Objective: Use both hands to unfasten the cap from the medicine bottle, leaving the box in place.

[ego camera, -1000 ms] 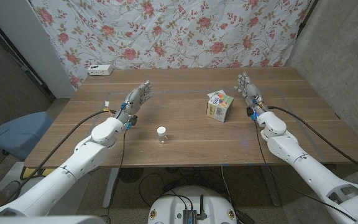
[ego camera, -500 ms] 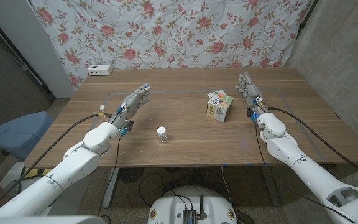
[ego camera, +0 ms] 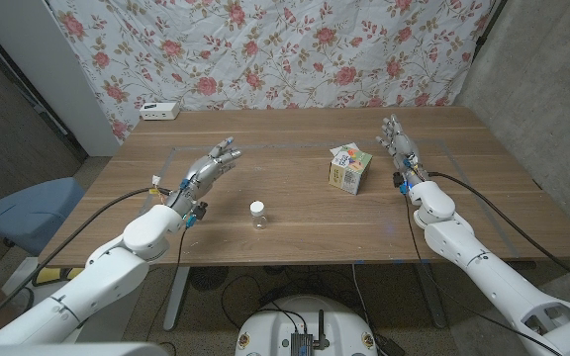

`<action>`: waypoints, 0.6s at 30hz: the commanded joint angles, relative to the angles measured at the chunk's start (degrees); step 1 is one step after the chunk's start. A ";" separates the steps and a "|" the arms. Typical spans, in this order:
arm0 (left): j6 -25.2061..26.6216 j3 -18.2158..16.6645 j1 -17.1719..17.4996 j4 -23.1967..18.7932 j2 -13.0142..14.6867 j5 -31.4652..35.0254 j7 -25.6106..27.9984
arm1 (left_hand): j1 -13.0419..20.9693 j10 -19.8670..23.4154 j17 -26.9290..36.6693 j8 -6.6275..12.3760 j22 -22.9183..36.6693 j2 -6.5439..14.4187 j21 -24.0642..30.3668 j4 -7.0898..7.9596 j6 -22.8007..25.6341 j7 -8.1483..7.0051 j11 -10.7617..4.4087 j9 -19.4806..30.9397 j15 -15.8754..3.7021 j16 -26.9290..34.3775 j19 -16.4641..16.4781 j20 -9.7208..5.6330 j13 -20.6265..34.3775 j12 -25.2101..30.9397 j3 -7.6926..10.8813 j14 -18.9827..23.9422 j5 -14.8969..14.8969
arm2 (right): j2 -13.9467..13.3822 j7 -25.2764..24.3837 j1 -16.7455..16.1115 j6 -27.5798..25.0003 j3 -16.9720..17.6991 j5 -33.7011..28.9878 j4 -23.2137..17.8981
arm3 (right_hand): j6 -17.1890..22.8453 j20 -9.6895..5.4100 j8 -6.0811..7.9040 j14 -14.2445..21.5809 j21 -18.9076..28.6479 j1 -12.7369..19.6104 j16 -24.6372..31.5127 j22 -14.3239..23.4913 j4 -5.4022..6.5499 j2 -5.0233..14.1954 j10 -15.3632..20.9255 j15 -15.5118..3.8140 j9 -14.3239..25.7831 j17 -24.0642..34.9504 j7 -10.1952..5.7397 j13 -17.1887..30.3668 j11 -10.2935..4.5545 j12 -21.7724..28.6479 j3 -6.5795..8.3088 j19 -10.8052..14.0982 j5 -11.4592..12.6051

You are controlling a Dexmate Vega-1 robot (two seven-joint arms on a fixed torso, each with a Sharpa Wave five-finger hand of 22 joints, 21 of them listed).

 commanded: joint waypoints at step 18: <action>-0.28 -4.07 13.55 -8.49 -2.29 8.79 7.89 | 13.29 1.53 0.05 -1.22 0.15 -2.54 -0.28 0.48 -8.07 -1.24 0.13 0.36 -1.96 0.07 -2.12 2.15 0.21 -0.57 -4.33 2.04 4.90 | 0.19 -0.92 -1.07 1.80 0.27 -0.95 0.01 | 0.55 -1.70 0.33 0.54 0.39 0.08 0.31 0.34 0.11 0.06 0.65 0.19 0.17 -0.04 -0.19 0.25 0.31 0.29 0.20 0.48 0.14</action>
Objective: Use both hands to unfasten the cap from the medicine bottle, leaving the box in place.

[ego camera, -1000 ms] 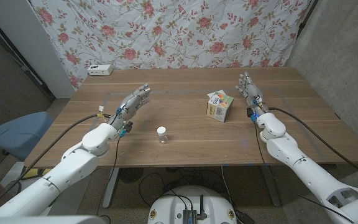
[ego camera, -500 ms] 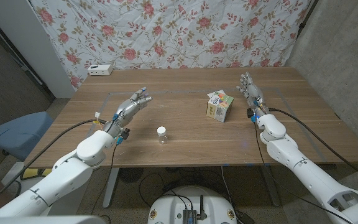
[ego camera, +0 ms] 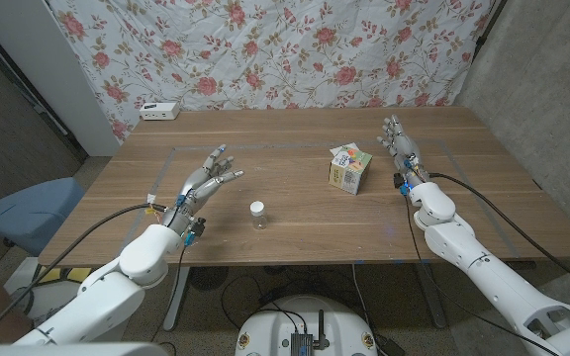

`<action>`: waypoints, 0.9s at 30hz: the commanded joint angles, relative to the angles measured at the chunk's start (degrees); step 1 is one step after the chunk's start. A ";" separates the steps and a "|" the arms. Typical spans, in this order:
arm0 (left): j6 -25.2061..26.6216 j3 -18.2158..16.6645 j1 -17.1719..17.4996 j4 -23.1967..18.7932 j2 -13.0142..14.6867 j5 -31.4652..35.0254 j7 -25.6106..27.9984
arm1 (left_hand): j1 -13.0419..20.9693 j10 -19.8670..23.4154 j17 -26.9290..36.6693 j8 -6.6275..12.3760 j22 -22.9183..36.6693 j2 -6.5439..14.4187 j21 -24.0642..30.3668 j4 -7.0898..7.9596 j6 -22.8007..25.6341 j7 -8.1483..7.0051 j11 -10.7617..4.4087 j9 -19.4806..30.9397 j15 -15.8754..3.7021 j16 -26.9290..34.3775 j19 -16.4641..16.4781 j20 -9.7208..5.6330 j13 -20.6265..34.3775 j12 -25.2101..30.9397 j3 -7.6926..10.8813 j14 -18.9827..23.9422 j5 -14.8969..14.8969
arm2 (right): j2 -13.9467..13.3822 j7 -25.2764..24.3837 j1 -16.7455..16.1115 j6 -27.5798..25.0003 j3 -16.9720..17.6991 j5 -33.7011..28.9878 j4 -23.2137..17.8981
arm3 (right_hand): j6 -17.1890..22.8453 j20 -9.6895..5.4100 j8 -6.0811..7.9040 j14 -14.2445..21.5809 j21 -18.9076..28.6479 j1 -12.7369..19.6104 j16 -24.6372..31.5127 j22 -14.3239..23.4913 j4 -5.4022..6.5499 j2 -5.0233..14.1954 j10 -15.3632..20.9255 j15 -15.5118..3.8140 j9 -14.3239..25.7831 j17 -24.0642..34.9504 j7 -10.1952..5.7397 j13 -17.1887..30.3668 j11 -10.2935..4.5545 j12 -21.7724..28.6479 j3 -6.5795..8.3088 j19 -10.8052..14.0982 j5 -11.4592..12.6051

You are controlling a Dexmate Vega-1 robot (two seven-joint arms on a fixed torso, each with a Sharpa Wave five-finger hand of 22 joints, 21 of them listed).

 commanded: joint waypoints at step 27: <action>5.02 1.63 7.18 -4.87 -5.47 17.80 10.73 | 5.96 0.80 0.02 0.20 0.06 0.11 -0.62 1.09 -9.90 1.64 -1.61 0.10 -4.56 0.03 -8.02 -0.98 0.12 -0.16 -7.16 1.12 3.02 | 1.15 0.42 -0.43 4.69 0.63 -0.44 3.42 | 0.61 -1.67 0.29 0.64 0.34 -0.08 0.29 0.35 0.11 0.08 0.31 0.25 0.17 -0.05 -0.24 0.09 -0.19 0.20 0.36 0.52 0.10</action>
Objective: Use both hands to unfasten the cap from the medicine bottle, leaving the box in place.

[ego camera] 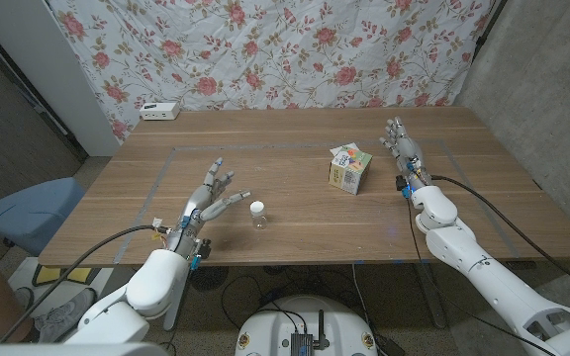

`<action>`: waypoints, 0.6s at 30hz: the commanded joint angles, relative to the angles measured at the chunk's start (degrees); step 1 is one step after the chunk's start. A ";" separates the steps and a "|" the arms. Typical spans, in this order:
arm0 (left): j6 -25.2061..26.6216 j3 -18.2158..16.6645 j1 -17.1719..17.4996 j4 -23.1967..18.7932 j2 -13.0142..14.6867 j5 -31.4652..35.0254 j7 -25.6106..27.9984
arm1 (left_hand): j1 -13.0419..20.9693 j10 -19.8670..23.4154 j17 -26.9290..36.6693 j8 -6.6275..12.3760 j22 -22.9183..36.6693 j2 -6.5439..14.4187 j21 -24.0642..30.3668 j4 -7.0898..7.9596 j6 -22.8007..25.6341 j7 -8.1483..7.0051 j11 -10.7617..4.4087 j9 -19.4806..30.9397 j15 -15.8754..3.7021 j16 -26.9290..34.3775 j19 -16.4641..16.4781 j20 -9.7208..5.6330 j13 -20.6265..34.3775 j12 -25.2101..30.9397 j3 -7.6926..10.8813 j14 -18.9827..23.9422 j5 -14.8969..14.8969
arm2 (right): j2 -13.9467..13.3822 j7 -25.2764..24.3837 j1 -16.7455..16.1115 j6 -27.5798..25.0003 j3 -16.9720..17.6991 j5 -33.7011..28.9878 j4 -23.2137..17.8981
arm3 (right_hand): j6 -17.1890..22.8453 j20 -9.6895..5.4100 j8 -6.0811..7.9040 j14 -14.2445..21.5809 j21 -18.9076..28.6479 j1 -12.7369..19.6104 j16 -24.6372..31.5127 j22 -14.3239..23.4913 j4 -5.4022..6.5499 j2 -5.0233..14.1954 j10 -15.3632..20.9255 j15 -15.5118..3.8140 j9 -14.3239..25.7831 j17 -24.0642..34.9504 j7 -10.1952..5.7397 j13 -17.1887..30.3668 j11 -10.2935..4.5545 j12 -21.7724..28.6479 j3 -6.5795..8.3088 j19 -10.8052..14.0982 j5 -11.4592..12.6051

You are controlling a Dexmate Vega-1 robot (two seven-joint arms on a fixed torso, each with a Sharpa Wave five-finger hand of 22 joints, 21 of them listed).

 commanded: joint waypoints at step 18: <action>3.32 5.09 -0.41 1.71 -3.65 11.88 6.45 | 1.25 0.73 0.12 0.48 0.04 0.41 0.44 0.48 -5.41 1.32 -1.18 0.10 -6.33 0.22 -1.51 -1.49 0.05 0.00 -2.54 1.19 0.73 | 1.01 -2.01 -1.50 3.31 0.74 -1.02 0.66 | 0.28 -1.66 0.26 0.51 0.33 0.00 0.26 0.35 -0.04 -0.07 0.50 0.13 0.17 -0.10 0.06 0.10 -0.21 0.21 0.45 0.57 0.06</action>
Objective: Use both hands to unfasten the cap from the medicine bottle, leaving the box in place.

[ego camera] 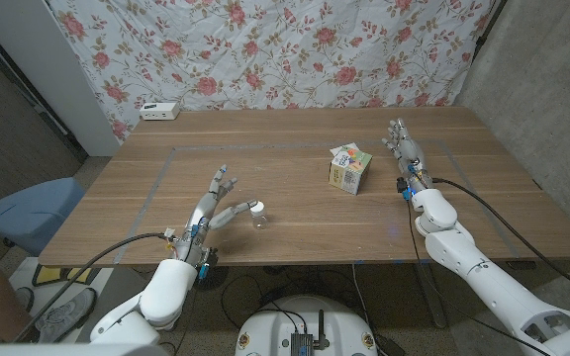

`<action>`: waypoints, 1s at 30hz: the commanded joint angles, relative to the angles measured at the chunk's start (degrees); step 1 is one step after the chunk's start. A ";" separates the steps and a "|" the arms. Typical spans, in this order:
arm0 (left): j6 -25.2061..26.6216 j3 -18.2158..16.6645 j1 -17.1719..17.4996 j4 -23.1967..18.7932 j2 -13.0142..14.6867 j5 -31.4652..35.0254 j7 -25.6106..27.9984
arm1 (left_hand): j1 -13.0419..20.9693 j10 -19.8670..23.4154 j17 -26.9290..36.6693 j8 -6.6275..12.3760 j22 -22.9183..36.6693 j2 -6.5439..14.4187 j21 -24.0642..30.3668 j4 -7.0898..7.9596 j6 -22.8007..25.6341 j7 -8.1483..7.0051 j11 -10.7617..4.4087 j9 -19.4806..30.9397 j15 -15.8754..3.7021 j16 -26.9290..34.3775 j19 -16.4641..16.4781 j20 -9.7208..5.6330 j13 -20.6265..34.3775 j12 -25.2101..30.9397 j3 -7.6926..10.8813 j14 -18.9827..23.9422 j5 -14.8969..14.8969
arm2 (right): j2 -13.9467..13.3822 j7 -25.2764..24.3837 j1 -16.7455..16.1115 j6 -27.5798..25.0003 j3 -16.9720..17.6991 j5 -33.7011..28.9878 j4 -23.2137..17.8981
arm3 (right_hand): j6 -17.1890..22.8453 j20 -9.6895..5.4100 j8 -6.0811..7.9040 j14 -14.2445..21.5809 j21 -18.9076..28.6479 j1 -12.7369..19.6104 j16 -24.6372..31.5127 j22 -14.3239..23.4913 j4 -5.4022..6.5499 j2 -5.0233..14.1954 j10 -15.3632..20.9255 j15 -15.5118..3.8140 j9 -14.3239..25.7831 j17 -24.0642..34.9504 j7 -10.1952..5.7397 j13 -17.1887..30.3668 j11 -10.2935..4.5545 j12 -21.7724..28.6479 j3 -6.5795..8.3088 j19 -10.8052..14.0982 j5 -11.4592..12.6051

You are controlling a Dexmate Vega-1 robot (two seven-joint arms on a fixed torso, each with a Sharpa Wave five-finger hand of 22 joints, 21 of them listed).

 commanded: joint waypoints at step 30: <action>0.64 4.52 0.07 3.49 -2.74 6.90 6.32 | 3.10 7.82 0.01 1.21 -0.01 0.95 1.14 0.73 -2.17 1.60 -0.71 0.10 -7.95 0.90 1.33 -4.41 -0.05 1.08 -5.15 8.23 1.17 | 0.96 -1.36 -1.71 3.36 0.73 -0.63 -0.05 | 0.50 -1.56 0.32 0.64 0.33 0.26 0.23 0.35 -0.11 -0.18 0.65 0.21 0.16 0.10 0.14 0.12 -0.24 0.17 0.44 0.66 0.02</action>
